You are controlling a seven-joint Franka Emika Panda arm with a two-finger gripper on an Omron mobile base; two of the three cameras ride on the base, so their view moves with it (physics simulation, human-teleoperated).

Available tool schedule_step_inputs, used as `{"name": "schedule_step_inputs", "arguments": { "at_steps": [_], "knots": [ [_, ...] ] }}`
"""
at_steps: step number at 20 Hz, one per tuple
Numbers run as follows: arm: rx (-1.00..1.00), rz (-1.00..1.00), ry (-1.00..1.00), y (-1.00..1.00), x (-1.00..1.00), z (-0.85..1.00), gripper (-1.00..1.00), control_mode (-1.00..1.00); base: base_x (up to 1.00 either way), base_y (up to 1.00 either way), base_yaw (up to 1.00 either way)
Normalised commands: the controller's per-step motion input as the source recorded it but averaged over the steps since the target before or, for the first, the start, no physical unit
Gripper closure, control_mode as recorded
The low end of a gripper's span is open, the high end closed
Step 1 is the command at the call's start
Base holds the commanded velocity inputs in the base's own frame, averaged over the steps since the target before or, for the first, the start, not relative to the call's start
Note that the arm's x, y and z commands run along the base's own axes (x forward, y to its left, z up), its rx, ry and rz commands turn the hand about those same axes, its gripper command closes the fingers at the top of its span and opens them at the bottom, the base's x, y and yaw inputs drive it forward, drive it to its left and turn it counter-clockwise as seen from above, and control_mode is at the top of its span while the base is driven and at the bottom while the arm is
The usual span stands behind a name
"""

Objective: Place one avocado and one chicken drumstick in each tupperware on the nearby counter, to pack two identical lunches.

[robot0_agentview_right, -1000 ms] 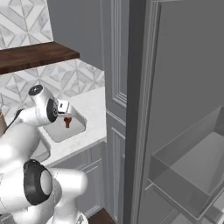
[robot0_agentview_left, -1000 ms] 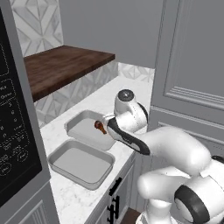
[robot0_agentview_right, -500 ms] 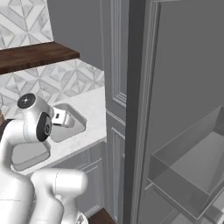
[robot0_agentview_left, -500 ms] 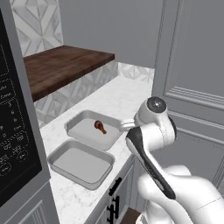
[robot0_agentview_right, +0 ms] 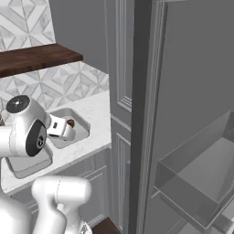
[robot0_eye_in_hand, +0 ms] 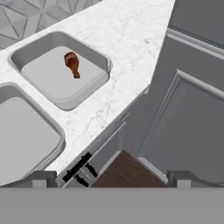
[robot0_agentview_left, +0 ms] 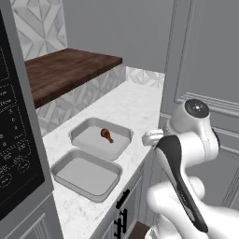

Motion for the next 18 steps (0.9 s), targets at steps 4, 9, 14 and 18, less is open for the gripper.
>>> {"name": "schedule_step_inputs", "arguments": {
  "at_steps": [4, 9, 14, 18],
  "knots": [
    [0.0, 0.0, 0.0, 0.0, 0.0, 0.0, -1.0, 1.0, -0.97, 0.0, 0.0],
    [0.0, 0.0, 0.0, 0.0, 0.0, 0.0, -1.0, 1.0, -1.0, 0.03, 0.0],
    [0.0, 0.0, 0.0, 0.0, 0.0, 0.0, -1.0, 1.0, -1.0, 0.01, -0.05],
    [0.0, 0.0, 0.0, 0.0, 0.0, 0.0, -1.0, 1.0, -1.0, 0.0, -0.27]
  ]
}}
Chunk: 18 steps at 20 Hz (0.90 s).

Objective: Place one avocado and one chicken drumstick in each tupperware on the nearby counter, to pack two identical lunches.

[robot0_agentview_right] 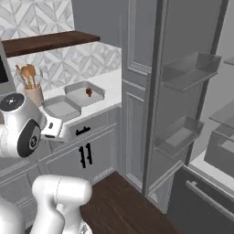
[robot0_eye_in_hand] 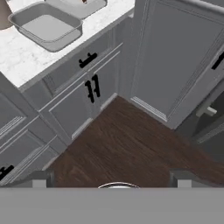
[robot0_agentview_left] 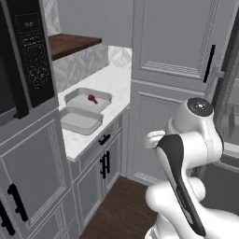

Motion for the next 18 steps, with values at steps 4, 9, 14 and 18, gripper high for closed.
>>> {"name": "schedule_step_inputs", "arguments": {
  "at_steps": [4, 9, 14, 18],
  "knots": [
    [0.0, 0.0, 0.0, 0.0, 0.0, 0.0, -1.0, 1.0, -0.86, -0.05, -0.36],
    [0.0, 0.0, 0.0, 0.0, 0.0, 0.0, -1.0, 1.0, -0.35, -0.26, -0.43],
    [0.0, 0.0, 0.0, 0.0, 0.0, 0.0, -1.0, 1.0, -0.01, -0.53, -0.48],
    [0.0, 0.0, 0.0, 0.0, 0.0, 0.0, -1.0, 1.0, 0.0, -0.67, -0.46]
  ]
}}
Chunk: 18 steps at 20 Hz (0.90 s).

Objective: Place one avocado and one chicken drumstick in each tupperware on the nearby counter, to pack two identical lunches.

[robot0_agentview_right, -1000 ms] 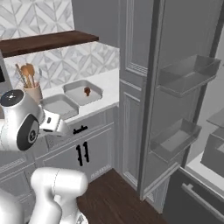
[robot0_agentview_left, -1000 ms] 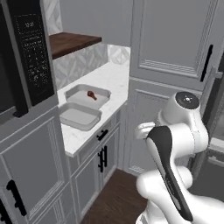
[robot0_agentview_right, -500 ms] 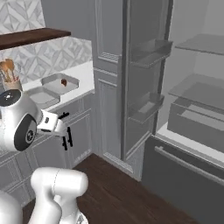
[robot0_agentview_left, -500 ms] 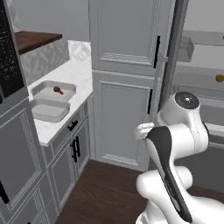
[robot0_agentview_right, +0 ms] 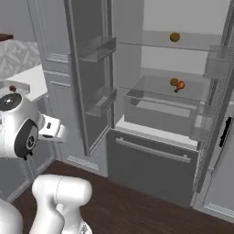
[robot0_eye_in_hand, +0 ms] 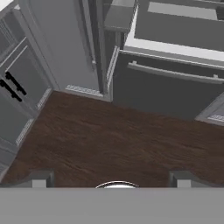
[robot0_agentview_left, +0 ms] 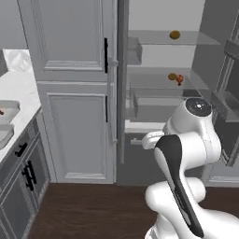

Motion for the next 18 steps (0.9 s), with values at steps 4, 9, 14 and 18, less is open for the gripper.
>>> {"name": "schedule_step_inputs", "arguments": {
  "at_steps": [4, 9, 14, 18],
  "knots": [
    [0.0, 0.0, 0.0, 0.0, 0.0, 0.0, -1.0, 1.0, 0.05, -0.62, -0.49],
    [0.0, 0.0, 0.0, 0.0, 0.0, 0.0, -1.0, 1.0, 0.55, -0.15, -0.35],
    [0.0, 0.0, 0.0, 0.0, 0.0, 0.0, -1.0, 1.0, 0.98, 0.0, -0.16],
    [0.0, 0.0, 0.0, 0.0, 0.0, 0.0, -1.0, 1.0, 1.0, 0.0, -0.14]
  ]
}}
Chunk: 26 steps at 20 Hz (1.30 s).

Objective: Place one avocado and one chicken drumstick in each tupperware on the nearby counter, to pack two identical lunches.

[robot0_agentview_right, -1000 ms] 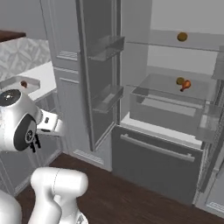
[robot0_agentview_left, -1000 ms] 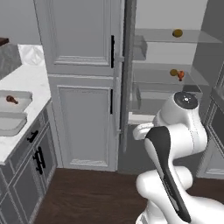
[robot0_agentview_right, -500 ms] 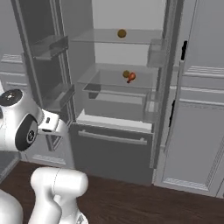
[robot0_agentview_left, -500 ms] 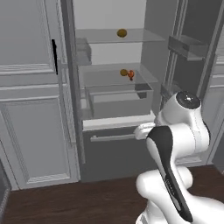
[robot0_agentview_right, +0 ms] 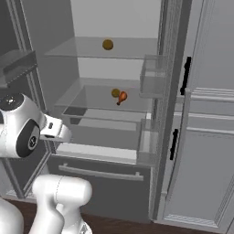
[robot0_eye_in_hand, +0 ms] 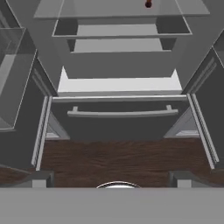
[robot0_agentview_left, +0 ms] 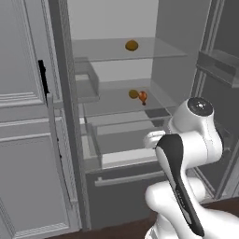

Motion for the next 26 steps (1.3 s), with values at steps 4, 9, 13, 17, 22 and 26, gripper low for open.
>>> {"name": "schedule_step_inputs", "arguments": {
  "at_steps": [4, 9, 13, 17, 22, 26],
  "knots": [
    [0.0, 0.0, 0.0, 0.0, 0.0, 0.0, -1.0, 1.0, 0.88, 0.0, -0.15],
    [-0.01, -0.04, -0.03, -0.01, 0.04, -0.06, -1.0, -1.0, 0.2, -0.01, -0.17],
    [-0.01, -0.17, -0.09, -0.11, 0.56, -0.21, -1.0, -1.0, 0.0, 0.0, 0.0],
    [0.0, -0.1, -0.04, -0.26, 0.86, -0.05, -1.0, -1.0, 0.0, 0.0, 0.0],
    [0.0, -0.02, 0.02, -0.4, 0.97, -0.05, -1.0, -1.0, 0.0, 0.0, 0.0],
    [0.0, -0.01, 0.1, -0.26, 1.0, -0.02, -1.0, -1.0, 0.0, 0.0, 0.0]
  ]
}}
